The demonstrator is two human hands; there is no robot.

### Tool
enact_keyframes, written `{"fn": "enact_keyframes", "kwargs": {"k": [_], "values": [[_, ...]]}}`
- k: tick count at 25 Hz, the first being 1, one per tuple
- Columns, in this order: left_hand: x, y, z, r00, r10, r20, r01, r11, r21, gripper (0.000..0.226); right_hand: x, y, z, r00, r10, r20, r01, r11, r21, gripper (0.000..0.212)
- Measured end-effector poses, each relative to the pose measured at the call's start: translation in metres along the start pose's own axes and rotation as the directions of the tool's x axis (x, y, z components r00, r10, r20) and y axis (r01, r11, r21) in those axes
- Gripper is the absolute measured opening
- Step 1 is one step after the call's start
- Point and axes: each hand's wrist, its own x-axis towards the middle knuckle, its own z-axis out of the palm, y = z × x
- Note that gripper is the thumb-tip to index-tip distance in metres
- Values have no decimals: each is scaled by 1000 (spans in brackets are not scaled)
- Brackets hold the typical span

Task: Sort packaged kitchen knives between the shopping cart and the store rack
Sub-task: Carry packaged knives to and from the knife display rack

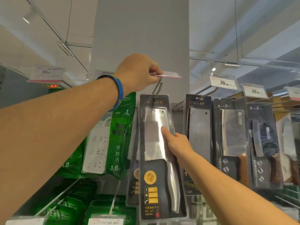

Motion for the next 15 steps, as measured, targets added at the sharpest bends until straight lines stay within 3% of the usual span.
{"fn": "enact_keyframes", "kwargs": {"k": [3,10,12,15], "values": [[-2,1,-2,1000,-11,4,11,1000,16,28,9,6,4,998,38,57,-34,996,-77,92],[-16,8,2,996,60,67,-72,975,209,37,6,15,7,982,140,129,-124,984,-125,87],[-29,9,8,995,83,53,-95,958,271,41,-7,27,8,983,163,84,-134,952,-275,78],[-51,11,28,997,75,8,-73,944,322,50,-32,36,5,997,11,-83,-52,855,-517,62]]}}
